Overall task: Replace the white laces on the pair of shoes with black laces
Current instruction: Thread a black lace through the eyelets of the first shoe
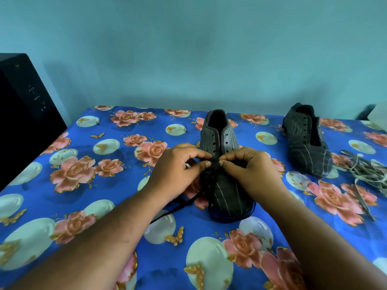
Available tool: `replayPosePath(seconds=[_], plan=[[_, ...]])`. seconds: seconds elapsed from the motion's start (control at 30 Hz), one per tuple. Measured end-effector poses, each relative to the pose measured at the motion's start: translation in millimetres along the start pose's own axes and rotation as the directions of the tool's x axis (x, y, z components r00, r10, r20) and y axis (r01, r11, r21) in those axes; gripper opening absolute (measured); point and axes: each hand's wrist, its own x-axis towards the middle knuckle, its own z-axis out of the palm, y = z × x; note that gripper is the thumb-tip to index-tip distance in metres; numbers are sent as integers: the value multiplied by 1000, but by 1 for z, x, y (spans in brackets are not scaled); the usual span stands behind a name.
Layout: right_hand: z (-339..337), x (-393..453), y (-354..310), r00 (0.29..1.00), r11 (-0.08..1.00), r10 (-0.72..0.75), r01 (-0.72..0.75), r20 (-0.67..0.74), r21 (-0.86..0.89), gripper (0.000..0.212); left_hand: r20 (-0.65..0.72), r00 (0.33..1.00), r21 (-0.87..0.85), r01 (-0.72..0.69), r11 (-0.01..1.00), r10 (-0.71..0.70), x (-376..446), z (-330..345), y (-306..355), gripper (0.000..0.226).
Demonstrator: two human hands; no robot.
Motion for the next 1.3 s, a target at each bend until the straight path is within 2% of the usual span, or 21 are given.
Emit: replayPosePath(seconds=[0.13,0.27,0.4,0.53,0.63,0.8,1.07,1.3], plan=[[0,1,-3,998,997,63,-64,23,50,27,-2,1000,5,-13,1000,13,1,0,0,17],[2,4,0,995,995,103,-103,11,8,22,-14,1000,22,-14,1000,14,1,0,-1,17],[4,3,1,997,997,78,-78,-22,17,20,-19,1000,19,-4,1000,5,2,1,-1,16],[10,2,2,994,991,95,-89,-58,100,18,-25,1000,2,6,1000,-6,1,0,-1,16],[11,3,2,990,981,137,-131,-27,145,15,-32,999,0,15,1000,-15,1,1,-2,17],[7,2,1,991,982,129,-131,22,138,25,-33,999,10,11,1000,-11,1,1,-1,17],[7,3,2,983,963,167,-180,78,200,14,-27,999,-15,32,999,-32,2,0,2,17],[8,3,0,994,988,106,-110,37,106,22,4,1000,61,-9,998,9,3,-3,4,15]])
